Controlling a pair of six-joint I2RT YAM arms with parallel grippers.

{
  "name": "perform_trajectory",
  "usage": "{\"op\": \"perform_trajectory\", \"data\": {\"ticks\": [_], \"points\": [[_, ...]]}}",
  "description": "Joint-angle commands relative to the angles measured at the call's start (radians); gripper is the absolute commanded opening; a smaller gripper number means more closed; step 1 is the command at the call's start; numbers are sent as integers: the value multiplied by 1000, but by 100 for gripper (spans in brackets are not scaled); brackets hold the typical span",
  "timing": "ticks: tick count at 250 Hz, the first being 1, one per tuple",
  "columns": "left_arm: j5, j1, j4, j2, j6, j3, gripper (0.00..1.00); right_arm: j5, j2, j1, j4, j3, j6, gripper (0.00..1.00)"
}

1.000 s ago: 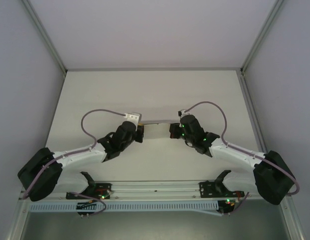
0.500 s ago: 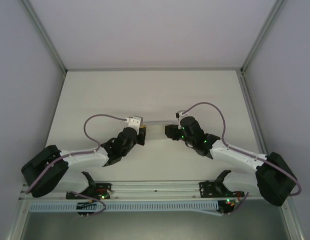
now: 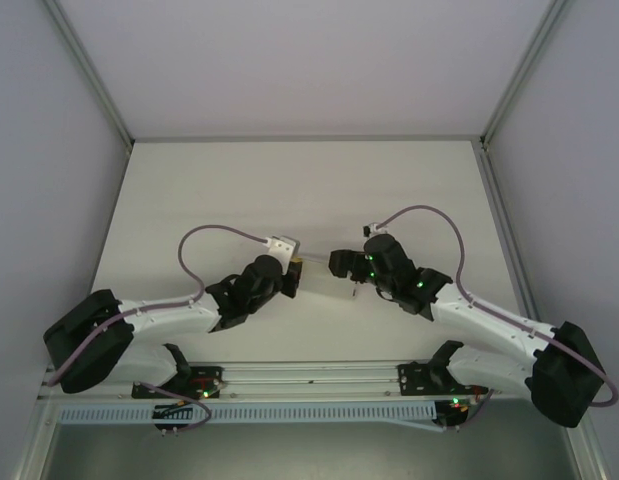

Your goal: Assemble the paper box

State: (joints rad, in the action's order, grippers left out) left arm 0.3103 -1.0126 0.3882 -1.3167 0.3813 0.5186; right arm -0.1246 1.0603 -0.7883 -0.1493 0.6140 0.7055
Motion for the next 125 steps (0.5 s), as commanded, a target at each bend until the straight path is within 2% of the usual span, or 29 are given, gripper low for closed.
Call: {"op": "perform_trajectory", "data": {"ticks": [1,75,99,117,125], "points": [[-56,-20,-144,-42,-13,-9,0,-72,-17,-3,-80,1,115,87],[-33,-41,-124,-48,-38,-21,0,-41,-81,-5,76,-204,188,81],[-39,-47,-129,-29,-40,-25,9,-35,-92,-4,104,-252,218,78],[-49,-52,-151,-2,-36,-18,21,-28,-101,-4,144,-295,240,74],[-53,-55,-166,12,-34,-13,30,-23,-105,-4,159,-315,251,73]]}}
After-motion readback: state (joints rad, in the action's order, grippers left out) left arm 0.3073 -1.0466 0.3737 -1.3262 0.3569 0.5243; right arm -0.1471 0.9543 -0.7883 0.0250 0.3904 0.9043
